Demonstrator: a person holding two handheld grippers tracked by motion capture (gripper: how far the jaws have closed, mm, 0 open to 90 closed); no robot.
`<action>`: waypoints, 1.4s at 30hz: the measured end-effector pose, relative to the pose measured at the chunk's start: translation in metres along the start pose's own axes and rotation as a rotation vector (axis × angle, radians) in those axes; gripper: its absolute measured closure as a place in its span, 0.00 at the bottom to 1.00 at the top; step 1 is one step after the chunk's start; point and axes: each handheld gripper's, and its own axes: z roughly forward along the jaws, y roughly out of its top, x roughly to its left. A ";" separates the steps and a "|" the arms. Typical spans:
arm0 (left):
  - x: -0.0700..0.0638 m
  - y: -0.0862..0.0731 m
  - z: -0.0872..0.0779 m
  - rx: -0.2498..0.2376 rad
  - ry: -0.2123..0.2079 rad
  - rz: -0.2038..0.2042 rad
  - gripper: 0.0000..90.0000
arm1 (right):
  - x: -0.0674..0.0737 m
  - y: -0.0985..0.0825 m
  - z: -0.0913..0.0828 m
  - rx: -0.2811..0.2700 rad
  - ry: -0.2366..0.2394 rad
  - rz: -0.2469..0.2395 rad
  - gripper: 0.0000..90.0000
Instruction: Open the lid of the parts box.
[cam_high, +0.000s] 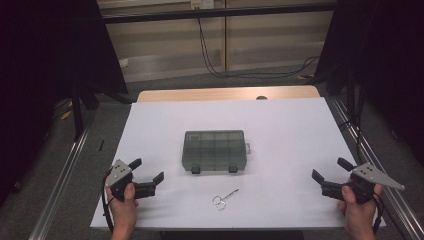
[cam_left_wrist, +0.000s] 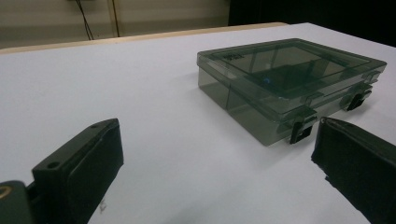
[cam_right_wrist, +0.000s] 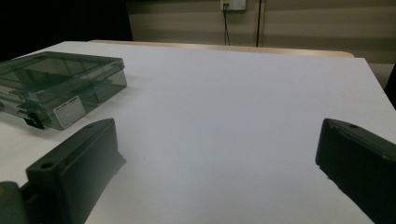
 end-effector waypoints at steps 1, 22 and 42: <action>0.000 0.000 -0.001 -0.003 -0.001 0.001 0.02 | 0.000 0.000 0.000 -0.007 -0.003 0.007 0.00; -0.020 0.029 0.013 -0.025 -0.048 -0.003 0.02 | 0.025 0.035 0.010 -0.037 0.058 0.014 0.00; -0.038 0.070 0.039 -0.060 -0.137 -0.054 0.14 | 0.071 0.089 0.056 -0.066 0.161 -0.017 0.28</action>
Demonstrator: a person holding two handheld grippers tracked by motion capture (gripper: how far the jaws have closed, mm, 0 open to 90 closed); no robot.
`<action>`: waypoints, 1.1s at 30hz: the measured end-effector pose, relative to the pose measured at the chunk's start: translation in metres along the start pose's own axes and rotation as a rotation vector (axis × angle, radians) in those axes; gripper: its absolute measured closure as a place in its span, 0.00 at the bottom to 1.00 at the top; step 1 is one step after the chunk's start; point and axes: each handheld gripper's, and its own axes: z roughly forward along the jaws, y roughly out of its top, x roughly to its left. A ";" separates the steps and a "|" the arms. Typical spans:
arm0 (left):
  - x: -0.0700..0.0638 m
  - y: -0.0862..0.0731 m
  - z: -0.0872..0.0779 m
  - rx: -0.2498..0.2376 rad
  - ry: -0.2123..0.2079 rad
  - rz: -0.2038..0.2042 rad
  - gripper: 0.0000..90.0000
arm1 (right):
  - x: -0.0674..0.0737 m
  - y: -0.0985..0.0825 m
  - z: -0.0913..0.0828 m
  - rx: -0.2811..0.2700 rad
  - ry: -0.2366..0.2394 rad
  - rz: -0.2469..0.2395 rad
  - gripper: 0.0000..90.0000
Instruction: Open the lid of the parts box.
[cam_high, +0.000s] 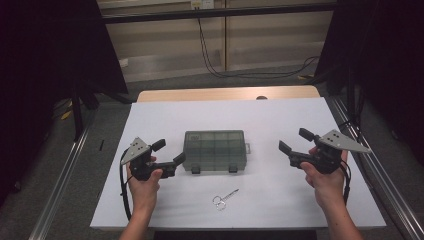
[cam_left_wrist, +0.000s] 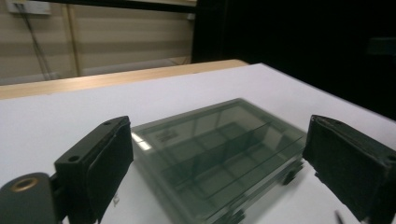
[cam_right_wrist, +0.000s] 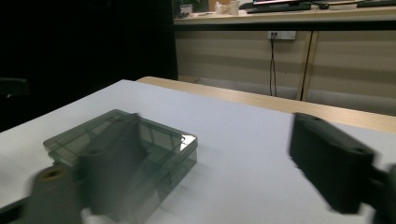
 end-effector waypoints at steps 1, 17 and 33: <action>-0.001 0.001 0.002 0.006 0.012 0.002 0.21 | 0.002 0.002 0.003 -0.005 0.002 0.016 0.36; 0.011 -0.029 0.006 0.230 0.058 0.012 1.00 | 0.025 -0.032 0.041 0.164 0.163 -0.036 1.00; 0.024 -0.054 0.016 0.337 0.114 -0.052 1.00 | 0.040 -0.068 0.068 0.360 0.169 -0.092 1.00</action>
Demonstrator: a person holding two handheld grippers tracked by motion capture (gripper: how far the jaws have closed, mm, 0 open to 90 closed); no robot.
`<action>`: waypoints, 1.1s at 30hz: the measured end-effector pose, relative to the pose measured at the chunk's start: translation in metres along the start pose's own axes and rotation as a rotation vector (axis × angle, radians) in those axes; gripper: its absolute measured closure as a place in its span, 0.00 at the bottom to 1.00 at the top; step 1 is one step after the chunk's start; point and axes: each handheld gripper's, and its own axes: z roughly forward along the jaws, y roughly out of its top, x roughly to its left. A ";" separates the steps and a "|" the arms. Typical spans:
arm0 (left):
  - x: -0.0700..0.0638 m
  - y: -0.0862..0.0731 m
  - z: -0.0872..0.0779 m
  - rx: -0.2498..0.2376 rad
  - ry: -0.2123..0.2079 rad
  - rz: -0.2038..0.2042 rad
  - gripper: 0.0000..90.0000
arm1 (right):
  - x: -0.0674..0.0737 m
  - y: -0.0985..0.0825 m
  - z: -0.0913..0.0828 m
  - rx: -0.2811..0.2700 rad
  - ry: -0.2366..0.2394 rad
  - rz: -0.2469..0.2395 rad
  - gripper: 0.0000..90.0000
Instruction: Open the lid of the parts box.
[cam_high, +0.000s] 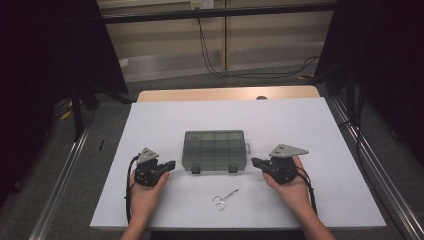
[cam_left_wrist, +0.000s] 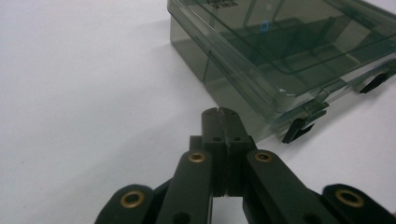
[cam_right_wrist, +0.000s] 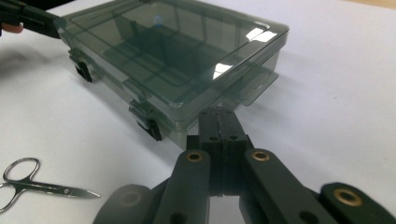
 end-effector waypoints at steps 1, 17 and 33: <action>-0.001 0.000 0.001 0.004 -0.006 -0.001 1.00 | 0.000 0.000 0.000 0.000 0.000 0.000 1.00; -0.010 0.003 0.012 0.026 -0.037 0.017 1.00 | 0.012 -0.002 0.015 0.068 -0.026 -0.075 1.00; -0.012 0.008 0.005 -0.035 -0.066 0.010 1.00 | 0.014 0.005 0.012 0.018 -0.009 -0.053 1.00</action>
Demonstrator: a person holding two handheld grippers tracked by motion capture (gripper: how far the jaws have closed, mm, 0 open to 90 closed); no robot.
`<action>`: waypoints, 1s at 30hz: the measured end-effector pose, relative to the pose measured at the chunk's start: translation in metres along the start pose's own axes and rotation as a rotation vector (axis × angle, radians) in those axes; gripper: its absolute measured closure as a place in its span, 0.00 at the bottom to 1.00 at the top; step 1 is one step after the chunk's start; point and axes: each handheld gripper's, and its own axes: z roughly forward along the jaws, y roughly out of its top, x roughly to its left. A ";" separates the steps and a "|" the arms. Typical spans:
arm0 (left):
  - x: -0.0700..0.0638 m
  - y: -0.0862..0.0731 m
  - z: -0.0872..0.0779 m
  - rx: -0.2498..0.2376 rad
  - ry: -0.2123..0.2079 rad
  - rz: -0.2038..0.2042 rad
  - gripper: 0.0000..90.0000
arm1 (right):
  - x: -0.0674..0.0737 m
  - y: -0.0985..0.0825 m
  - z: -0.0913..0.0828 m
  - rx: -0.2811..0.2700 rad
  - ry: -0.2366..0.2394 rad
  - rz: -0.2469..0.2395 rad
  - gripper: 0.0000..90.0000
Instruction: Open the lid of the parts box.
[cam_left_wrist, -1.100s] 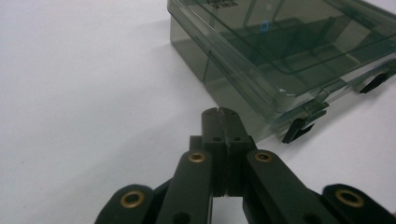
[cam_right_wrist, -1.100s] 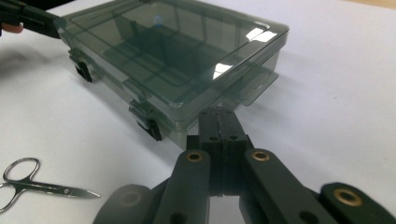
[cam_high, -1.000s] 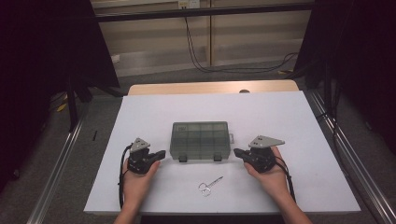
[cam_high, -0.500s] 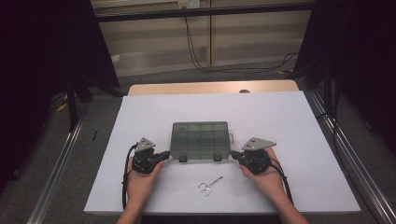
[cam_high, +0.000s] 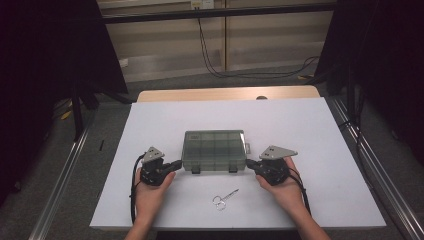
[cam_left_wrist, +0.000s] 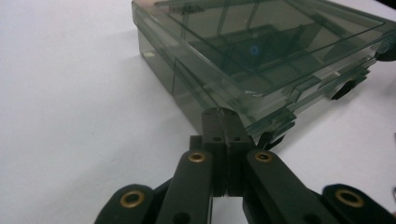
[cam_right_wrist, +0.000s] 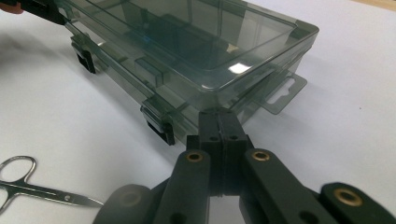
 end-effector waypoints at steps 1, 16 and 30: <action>0.000 0.001 0.000 -0.008 -0.008 -0.006 1.00 | 0.000 0.001 -0.001 -0.005 0.000 0.002 1.00; 0.002 0.026 -0.006 -0.083 -0.043 -0.018 1.00 | -0.007 0.032 -0.010 -0.094 0.009 0.032 1.00; -0.004 0.056 -0.002 -0.188 -0.039 0.027 1.00 | -0.015 0.057 -0.008 -0.173 0.012 0.064 1.00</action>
